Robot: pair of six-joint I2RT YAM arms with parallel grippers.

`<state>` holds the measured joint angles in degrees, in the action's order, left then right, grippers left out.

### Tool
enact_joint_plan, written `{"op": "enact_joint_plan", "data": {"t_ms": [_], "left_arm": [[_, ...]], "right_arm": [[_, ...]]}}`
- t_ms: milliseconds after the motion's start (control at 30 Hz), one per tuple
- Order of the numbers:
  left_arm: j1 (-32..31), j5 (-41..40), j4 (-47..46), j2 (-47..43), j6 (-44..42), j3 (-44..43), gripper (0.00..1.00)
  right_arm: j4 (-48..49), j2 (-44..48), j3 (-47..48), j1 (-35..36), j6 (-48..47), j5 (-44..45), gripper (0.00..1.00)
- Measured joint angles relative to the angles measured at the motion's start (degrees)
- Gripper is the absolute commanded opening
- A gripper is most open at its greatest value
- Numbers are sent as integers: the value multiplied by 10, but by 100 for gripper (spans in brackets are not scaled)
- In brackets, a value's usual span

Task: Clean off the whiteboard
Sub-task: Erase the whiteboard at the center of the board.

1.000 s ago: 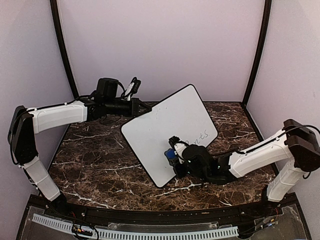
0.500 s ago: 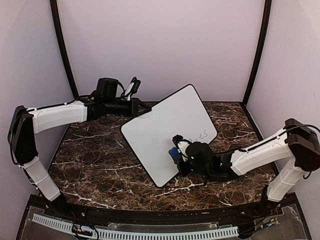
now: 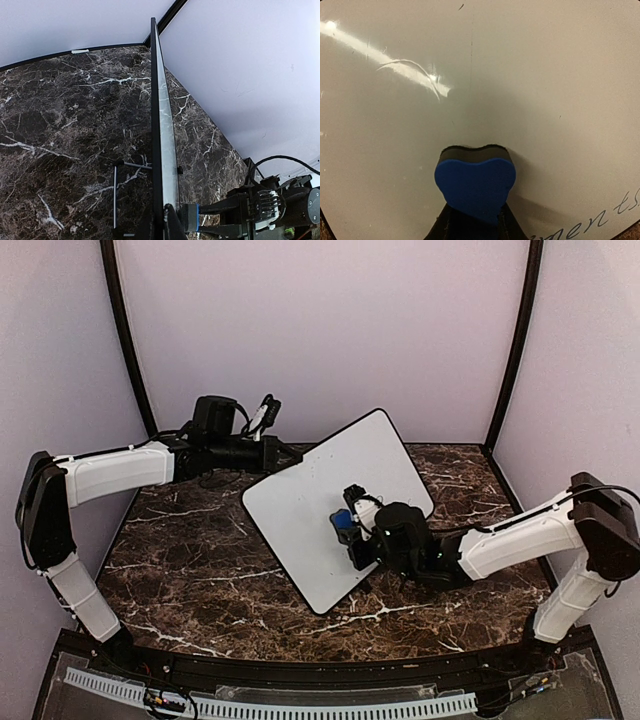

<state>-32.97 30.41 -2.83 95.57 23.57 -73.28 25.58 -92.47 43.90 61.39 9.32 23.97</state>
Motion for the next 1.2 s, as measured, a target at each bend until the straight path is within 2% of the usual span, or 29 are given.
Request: {"op": "enact_joint_plan", "data": {"t_ms": [200,400,800,933,1200], "left_arm": [[0,2,0,0,0,-1,0],[0,2,0,0,0,-1,0],[0,1,1,0,0,-1,0],[0,0,1,0,0,-1,0],[0,2,1,0,0,-1,0]], "right_arm": [[5,19,-63,9,19,-12,23],[-5,22,-73,16,25,-12,23],[-26,-13,35,21,-21,-13,23],[-21,-15,36,21,-22,-15,23],[0,14,-54,21,11,-23,23]]}}
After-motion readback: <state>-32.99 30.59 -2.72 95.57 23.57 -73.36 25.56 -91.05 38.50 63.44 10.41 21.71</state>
